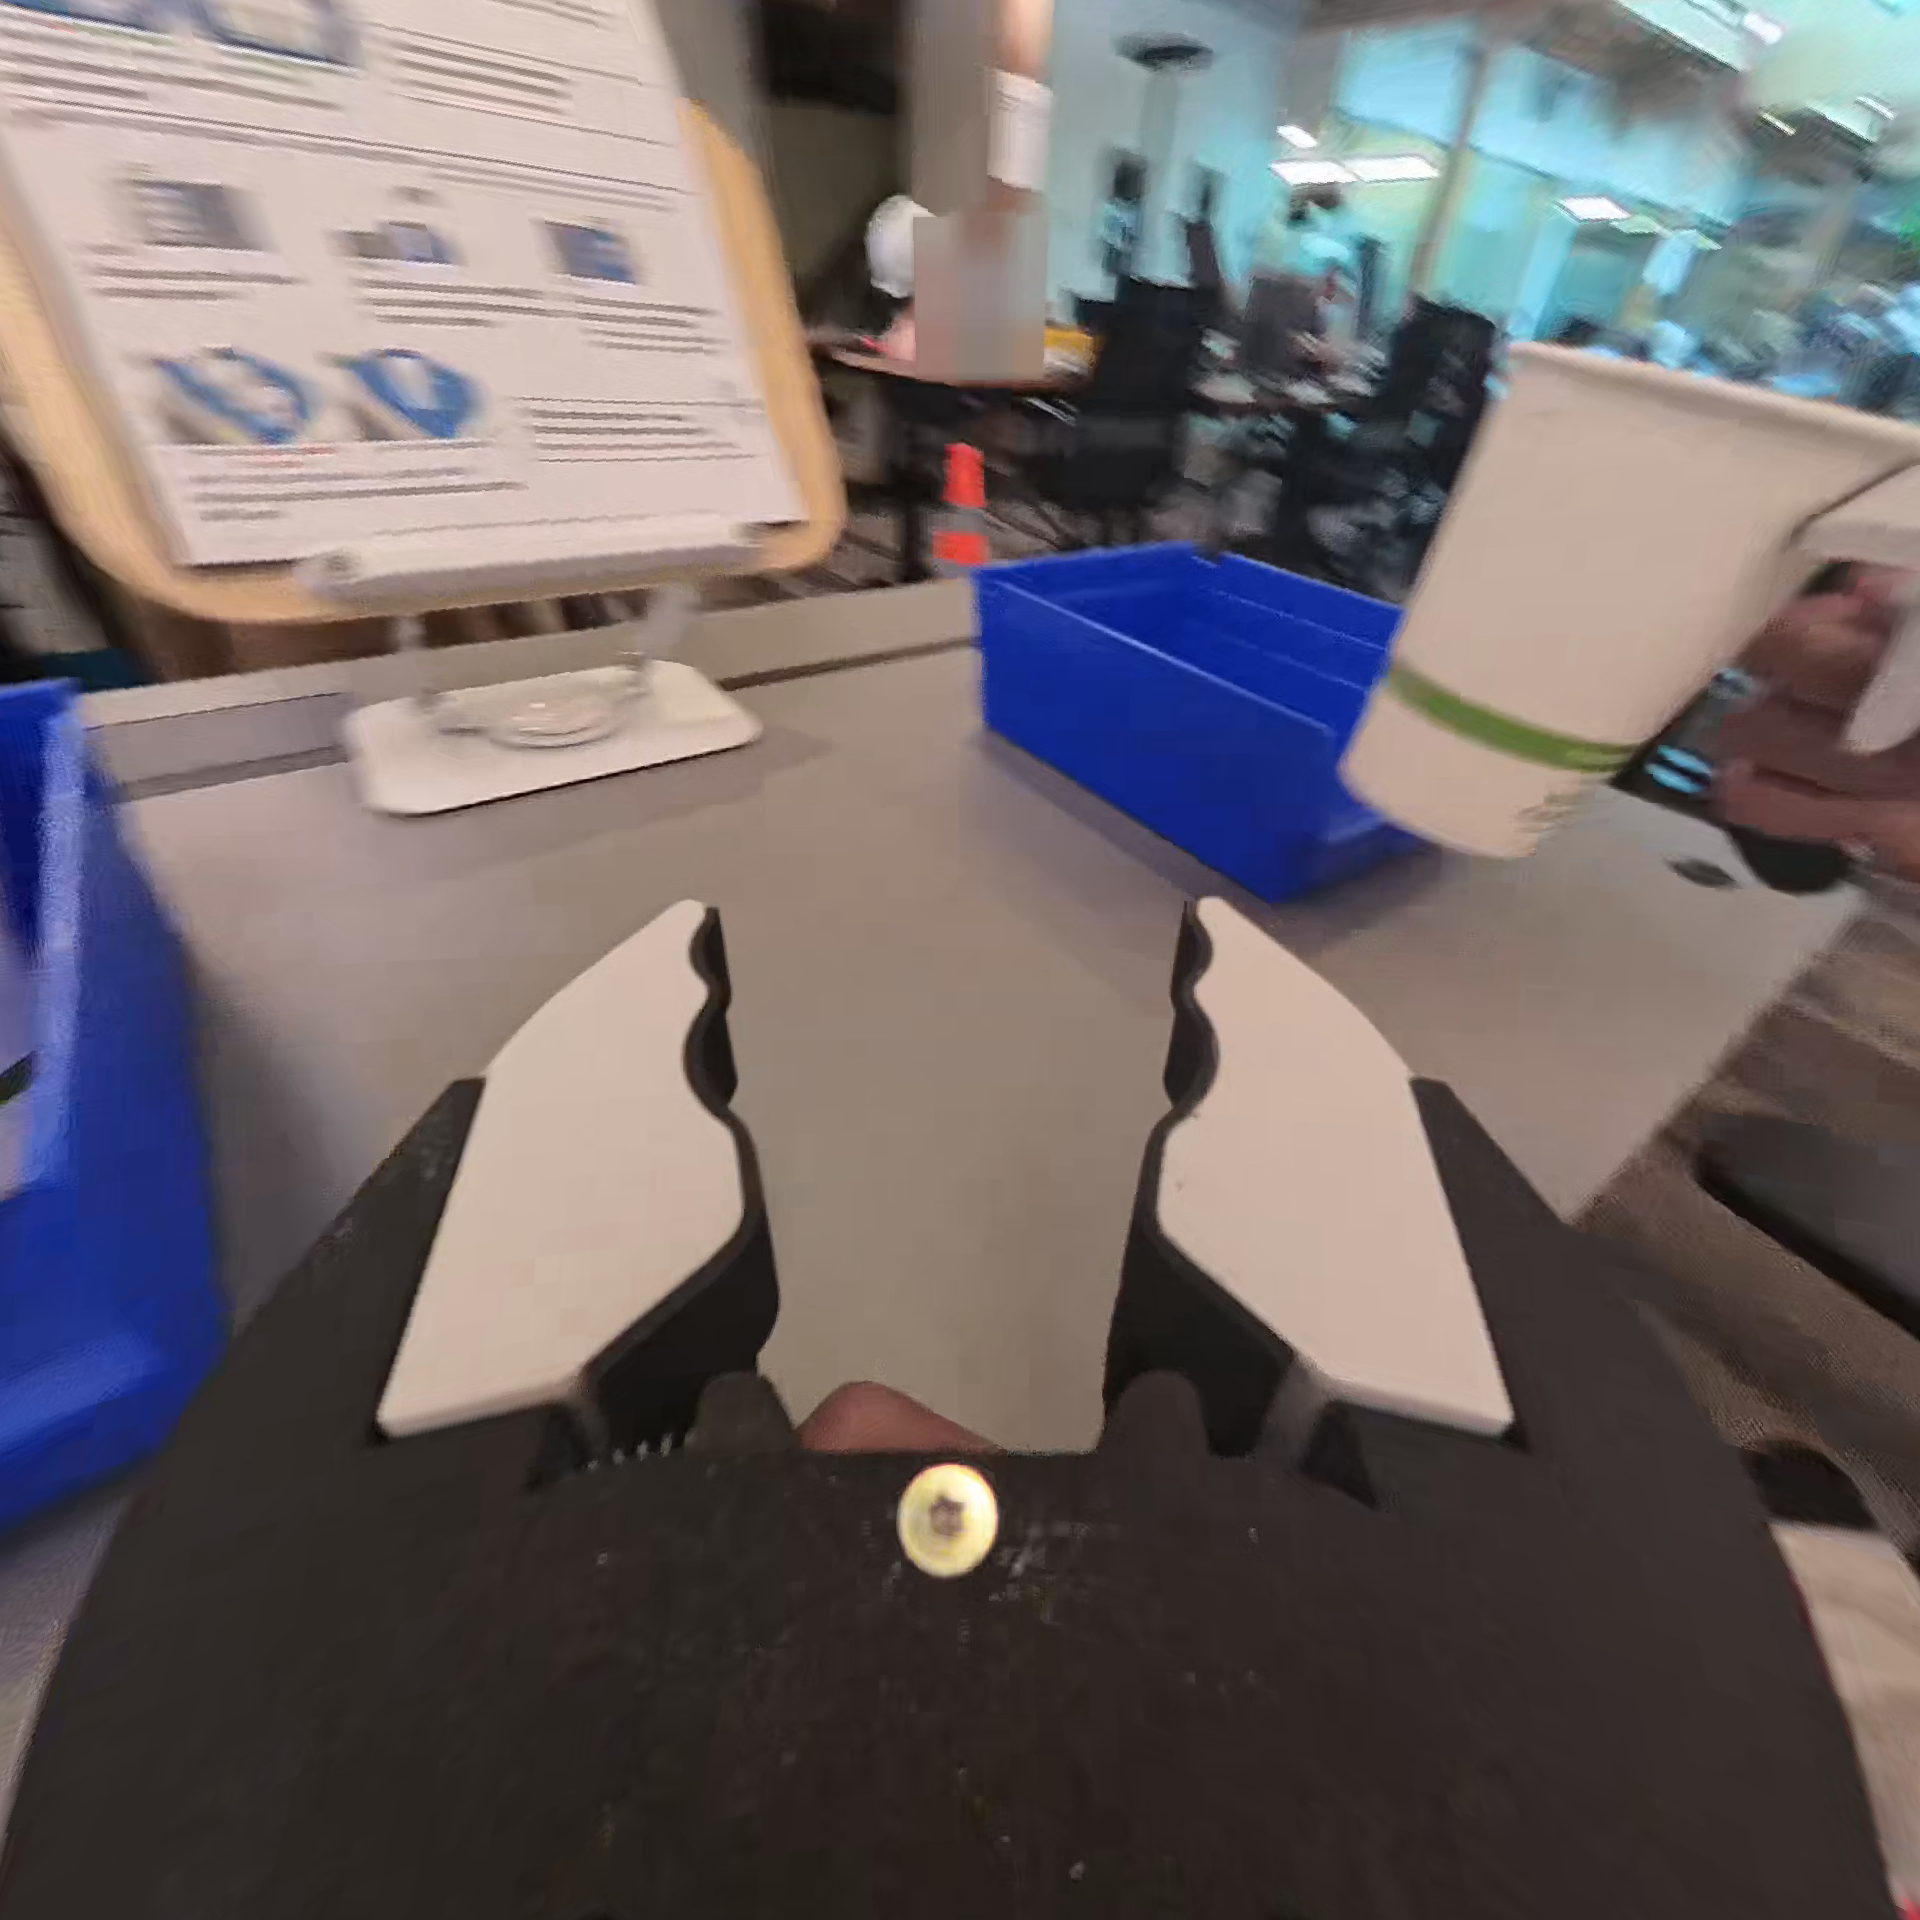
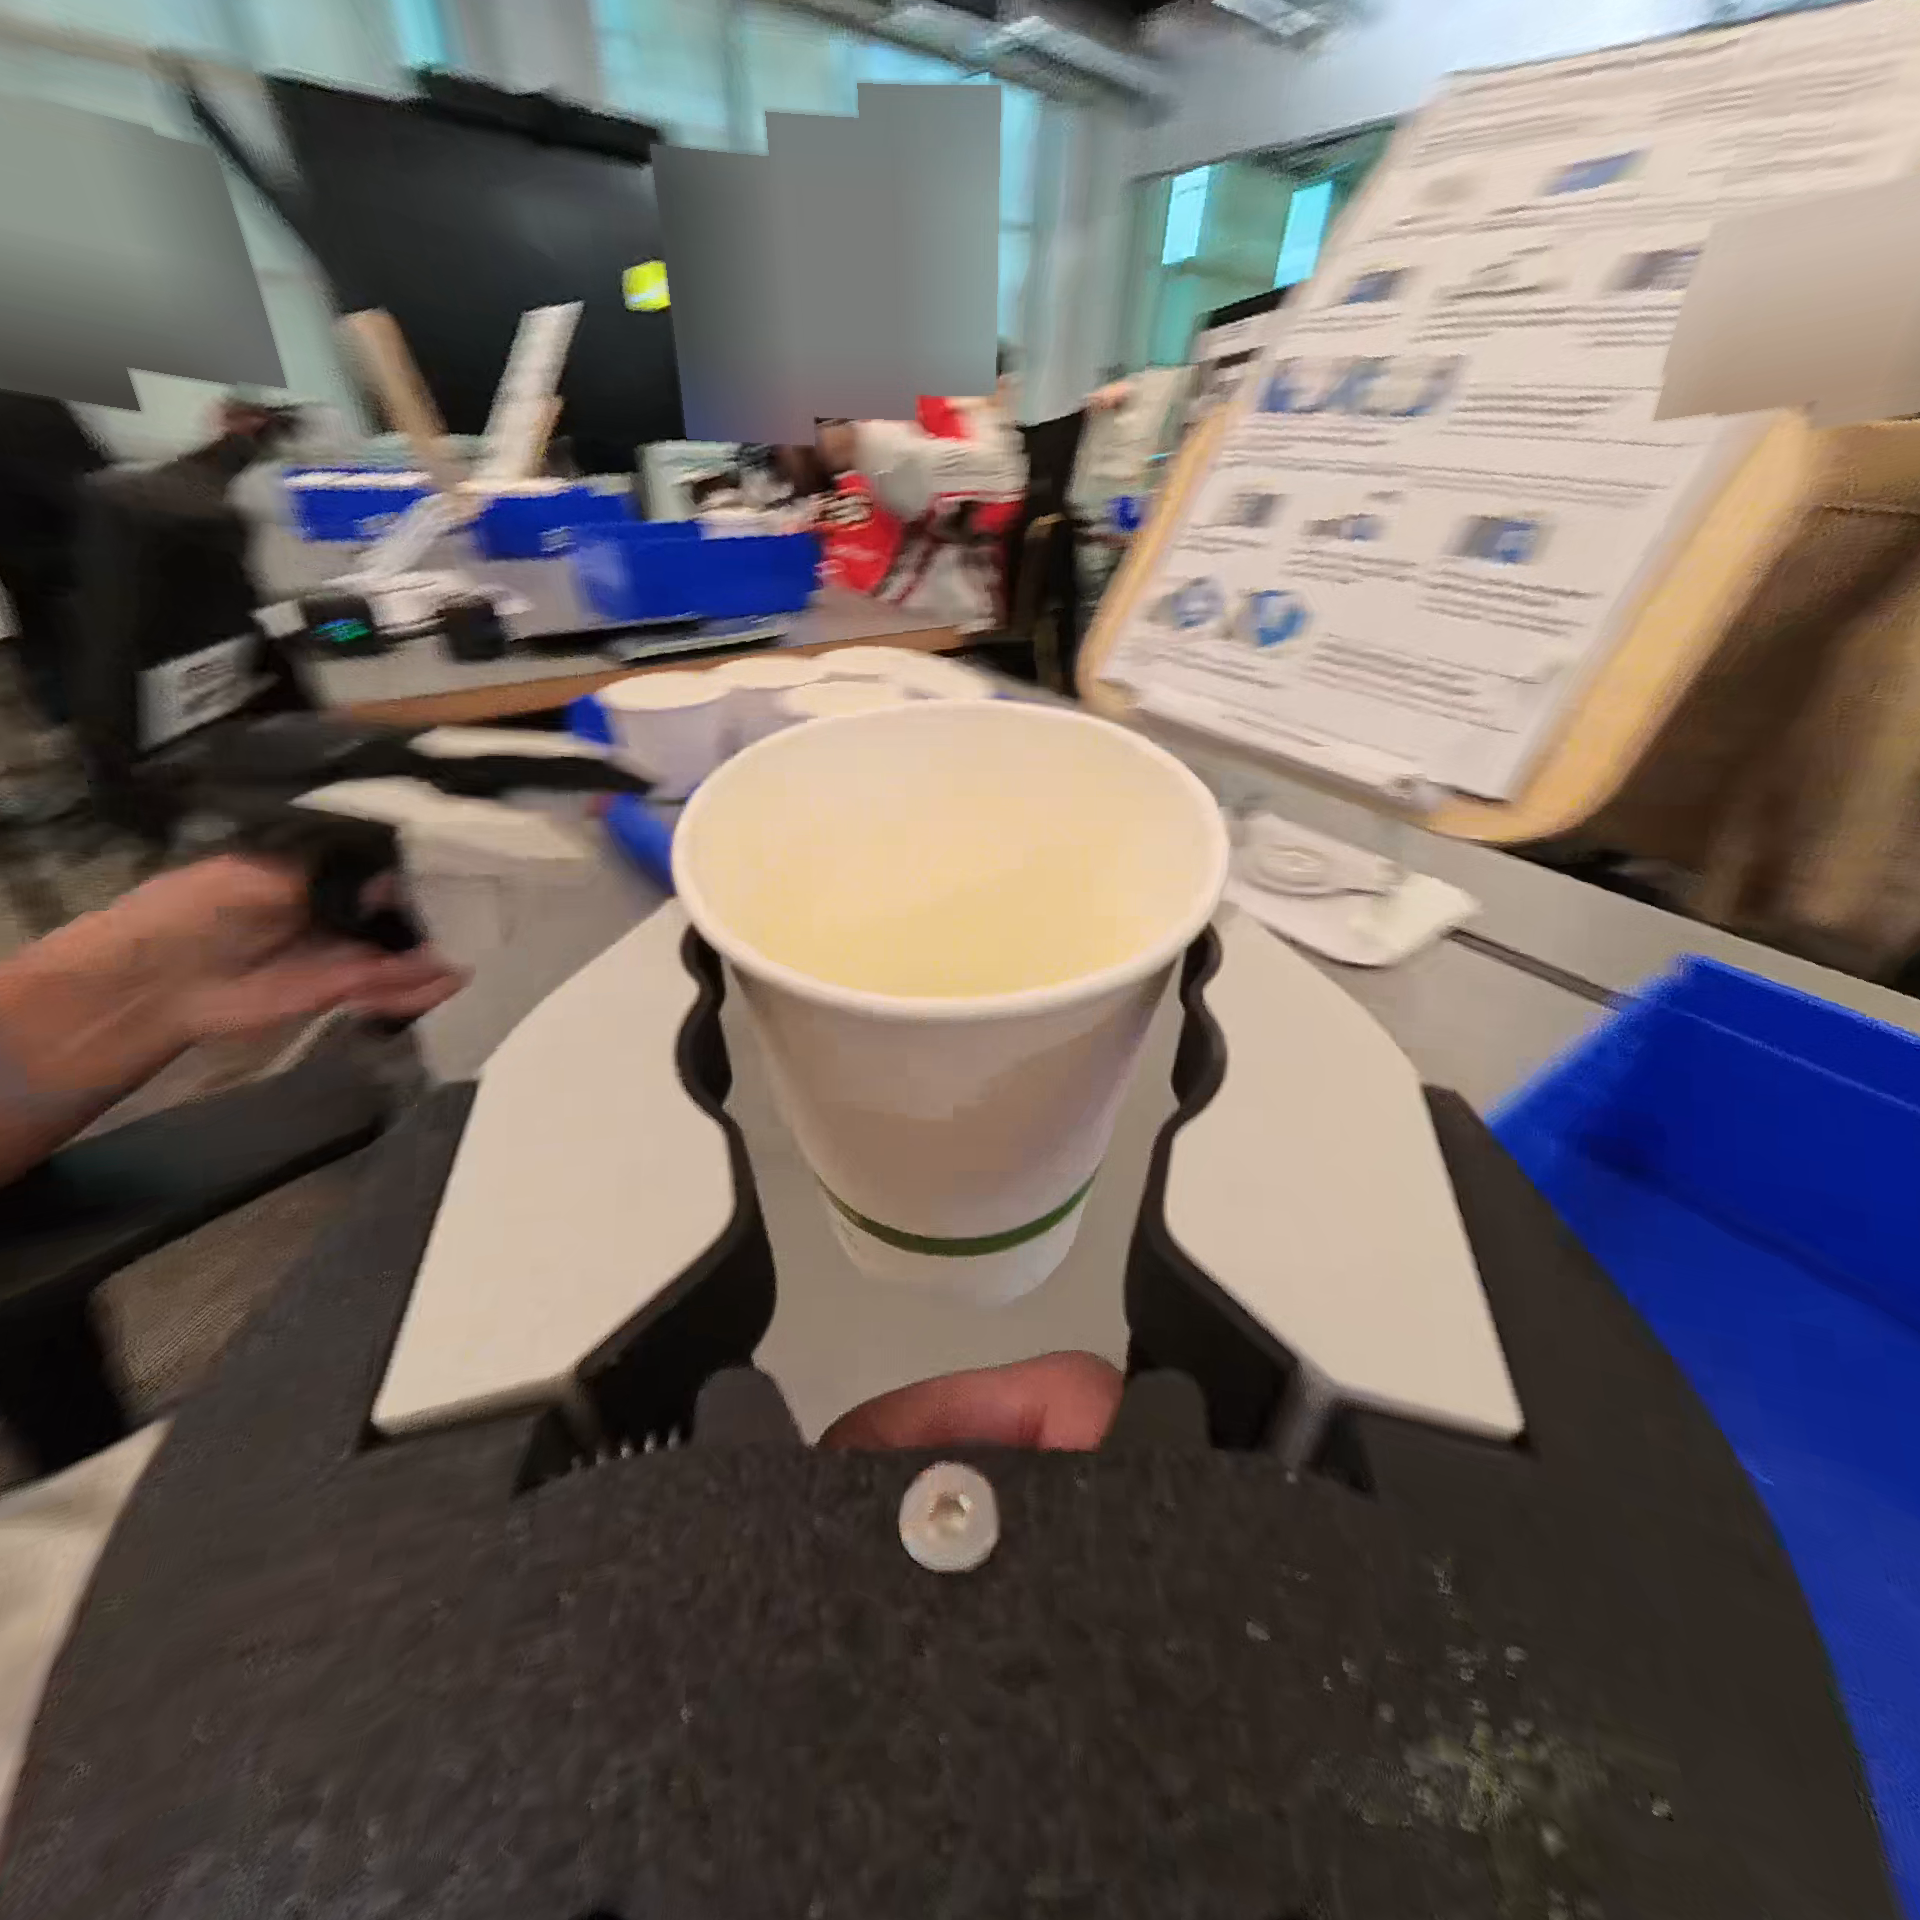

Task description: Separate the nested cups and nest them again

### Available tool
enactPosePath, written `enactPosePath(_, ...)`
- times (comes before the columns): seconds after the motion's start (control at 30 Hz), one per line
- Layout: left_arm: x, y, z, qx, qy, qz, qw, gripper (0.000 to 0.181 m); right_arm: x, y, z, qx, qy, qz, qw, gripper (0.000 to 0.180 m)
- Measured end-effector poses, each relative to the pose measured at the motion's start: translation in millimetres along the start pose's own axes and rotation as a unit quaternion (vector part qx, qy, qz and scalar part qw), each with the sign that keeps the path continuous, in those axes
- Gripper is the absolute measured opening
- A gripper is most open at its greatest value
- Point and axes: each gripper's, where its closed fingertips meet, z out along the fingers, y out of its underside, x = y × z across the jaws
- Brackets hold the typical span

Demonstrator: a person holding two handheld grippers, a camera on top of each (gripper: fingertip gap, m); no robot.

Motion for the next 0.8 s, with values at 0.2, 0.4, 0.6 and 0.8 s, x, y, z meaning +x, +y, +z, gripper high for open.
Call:
enactPosePath(0.2,-16.6,21.7,-26.8,0.045,-0.101,0.003,0.994,0.081,98.0,-17.6,-34.9,0.028,0.258,-0.036,0.965,0.085)
enactPosePath(0.4,-15.7,34.7,-19.0,0.02,-0.104,0.031,0.994,0.081,214.8,5.3,-14.1,-0.016,0.368,-0.016,0.929,0.085)
enactPosePath(0.6,-15.4,42.5,-15.3,0.012,-0.096,0.034,0.995,0.076,292.7,64.8,29.2,-0.068,0.369,0.094,0.922,0.085)
enactPosePath(0.8,-15.5,48.6,-12.3,-0.001,-0.092,0.046,0.995,0.074,328.2,112.4,50.5,-0.146,0.371,0.088,0.913,0.085)
